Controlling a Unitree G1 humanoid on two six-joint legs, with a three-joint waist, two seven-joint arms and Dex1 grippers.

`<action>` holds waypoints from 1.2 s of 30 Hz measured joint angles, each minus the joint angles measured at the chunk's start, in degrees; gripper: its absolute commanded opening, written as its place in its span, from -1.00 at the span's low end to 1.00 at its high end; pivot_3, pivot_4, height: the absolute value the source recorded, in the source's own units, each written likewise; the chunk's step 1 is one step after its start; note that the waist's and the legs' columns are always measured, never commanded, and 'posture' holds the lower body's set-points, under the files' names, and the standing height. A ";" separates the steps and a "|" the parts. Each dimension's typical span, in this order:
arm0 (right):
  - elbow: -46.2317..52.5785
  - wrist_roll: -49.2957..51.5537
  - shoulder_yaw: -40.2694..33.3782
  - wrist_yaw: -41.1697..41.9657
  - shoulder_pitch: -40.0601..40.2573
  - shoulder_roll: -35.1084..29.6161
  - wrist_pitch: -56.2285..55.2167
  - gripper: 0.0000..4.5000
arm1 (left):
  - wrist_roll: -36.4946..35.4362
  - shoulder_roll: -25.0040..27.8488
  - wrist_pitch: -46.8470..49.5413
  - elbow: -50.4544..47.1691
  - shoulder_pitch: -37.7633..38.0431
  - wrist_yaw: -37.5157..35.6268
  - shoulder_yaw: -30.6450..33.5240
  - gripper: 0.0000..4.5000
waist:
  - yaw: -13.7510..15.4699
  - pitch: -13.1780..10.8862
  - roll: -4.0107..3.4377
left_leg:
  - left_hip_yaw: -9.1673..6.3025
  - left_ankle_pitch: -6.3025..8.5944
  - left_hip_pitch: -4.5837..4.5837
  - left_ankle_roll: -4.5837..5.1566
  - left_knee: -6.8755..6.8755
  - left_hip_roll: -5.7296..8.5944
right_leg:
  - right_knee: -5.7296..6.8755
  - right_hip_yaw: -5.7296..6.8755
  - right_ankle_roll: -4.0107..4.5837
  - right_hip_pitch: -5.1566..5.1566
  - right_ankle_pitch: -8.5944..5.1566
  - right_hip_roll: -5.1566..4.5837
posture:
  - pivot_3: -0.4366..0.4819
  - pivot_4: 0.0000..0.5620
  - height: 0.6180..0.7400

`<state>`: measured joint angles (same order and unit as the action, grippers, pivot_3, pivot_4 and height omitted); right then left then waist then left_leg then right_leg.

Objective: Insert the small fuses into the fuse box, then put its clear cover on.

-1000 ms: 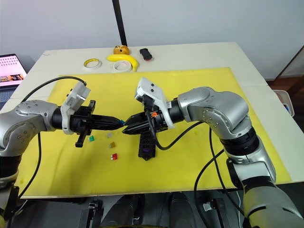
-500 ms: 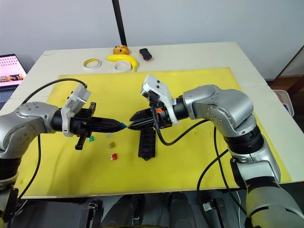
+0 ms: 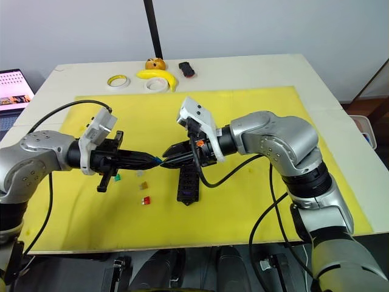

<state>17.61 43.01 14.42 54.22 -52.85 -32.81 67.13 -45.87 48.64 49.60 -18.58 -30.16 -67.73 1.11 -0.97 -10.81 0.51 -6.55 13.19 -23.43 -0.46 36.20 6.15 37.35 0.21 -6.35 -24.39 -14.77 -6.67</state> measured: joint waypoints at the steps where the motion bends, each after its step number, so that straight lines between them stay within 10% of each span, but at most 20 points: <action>1: 0.00 -0.01 0.08 0.00 0.04 0.03 0.00 -0.43 | -0.07 -0.10 0.00 0.00 0.00 0.13 0.00 -1.00 | -0.01 0.00 0.00 | 0.00 0.00 0.00 0.00 0.00 0.00 | 0.00 0.00 0.00 0.00 0.00 0.00 | -0.05 -0.47 1.00; 11: 0.00 -0.16 0.68 0.03 0.06 0.10 -0.11 -0.43 | -0.63 -0.29 0.00 -0.09 0.00 0.69 0.00 -1.00 | -0.01 0.00 0.00 | 0.00 0.00 0.00 0.00 0.00 0.00 | 0.00 0.00 0.00 0.00 0.00 0.00 | -0.05 -0.47 1.00; 14: -0.03 -0.54 0.82 0.01 0.07 -0.04 -0.12 -0.97 | -0.60 -0.26 -0.04 -0.06 0.00 0.69 0.01 -1.00 | 0.00 0.00 0.00 | 0.00 0.00 0.00 0.00 0.00 0.00 | 0.00 0.00 0.00 0.00 0.00 0.00 | -0.05 -0.47 1.00; 27: -0.10 -0.83 0.78 0.06 0.06 -0.01 0.00 -0.97 | 0.24 -0.28 -1.42 -0.36 0.29 0.59 -0.23 -1.00 | -0.02 0.00 0.00 | 0.00 0.00 0.00 0.00 0.00 0.00 | 0.00 0.00 0.00 0.00 0.00 0.00 | -0.05 -0.47 1.00; 36: 0.28 -1.59 1.72 0.34 -0.53 -0.39 -0.15 -1.00 | 2.91 1.89 -1.98 -0.63 0.66 -0.09 -2.44 0.82 | -0.11 0.00 0.00 | 0.00 0.00 0.00 0.00 -0.01 0.00 | 0.01 0.00 0.00 -0.02 0.00 0.00 | -0.05 -0.47 1.00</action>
<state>17.89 41.42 16.14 54.56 -53.38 -33.21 66.97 -42.96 50.53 47.62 -19.21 -29.49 -67.82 -1.33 -1.08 -10.81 0.51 -6.55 13.19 -23.43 -0.46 36.19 6.15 37.36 0.20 -6.35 -24.41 -14.77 -6.66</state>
